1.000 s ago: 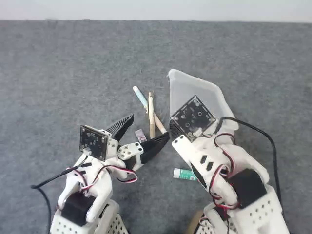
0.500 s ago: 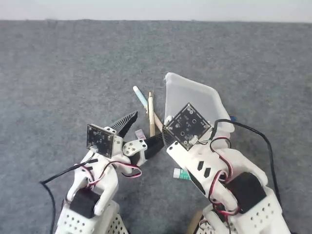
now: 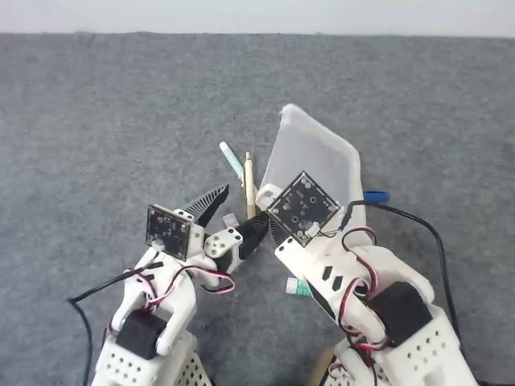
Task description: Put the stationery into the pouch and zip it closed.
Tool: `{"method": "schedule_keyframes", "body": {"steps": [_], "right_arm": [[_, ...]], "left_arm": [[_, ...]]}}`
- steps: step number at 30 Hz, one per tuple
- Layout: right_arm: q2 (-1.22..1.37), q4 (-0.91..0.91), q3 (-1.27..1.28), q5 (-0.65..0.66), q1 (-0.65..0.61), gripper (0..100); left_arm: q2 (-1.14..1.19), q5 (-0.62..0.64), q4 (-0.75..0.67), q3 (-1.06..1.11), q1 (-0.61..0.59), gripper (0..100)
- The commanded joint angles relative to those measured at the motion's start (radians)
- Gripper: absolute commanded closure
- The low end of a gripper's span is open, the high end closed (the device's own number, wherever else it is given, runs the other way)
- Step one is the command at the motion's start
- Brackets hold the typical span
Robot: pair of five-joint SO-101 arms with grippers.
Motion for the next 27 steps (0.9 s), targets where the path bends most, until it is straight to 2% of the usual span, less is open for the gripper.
{"method": "schedule_keyframes", "body": {"steps": [1,9,14,22,27], "right_arm": [[-0.031,0.005,-0.006,0.012,-0.002,99.3],[-0.074,0.038,-0.006,0.014,-0.001,99.3],[-0.128,0.042,0.015,0.014,-0.002,99.3],[-0.130,0.038,0.034,0.014,-0.005,99.3],[-0.128,0.036,0.038,0.006,-0.007,99.3]], "left_arm": [[-0.020,-0.040,-0.032,-0.010,-0.005,72],[-0.021,-0.040,0.000,-0.028,-0.089,72],[-0.021,-0.043,0.100,-0.093,-0.087,72],[-0.021,-0.048,0.109,-0.093,-0.058,72],[-0.021,-0.112,0.107,-0.064,-0.003,72]]}}
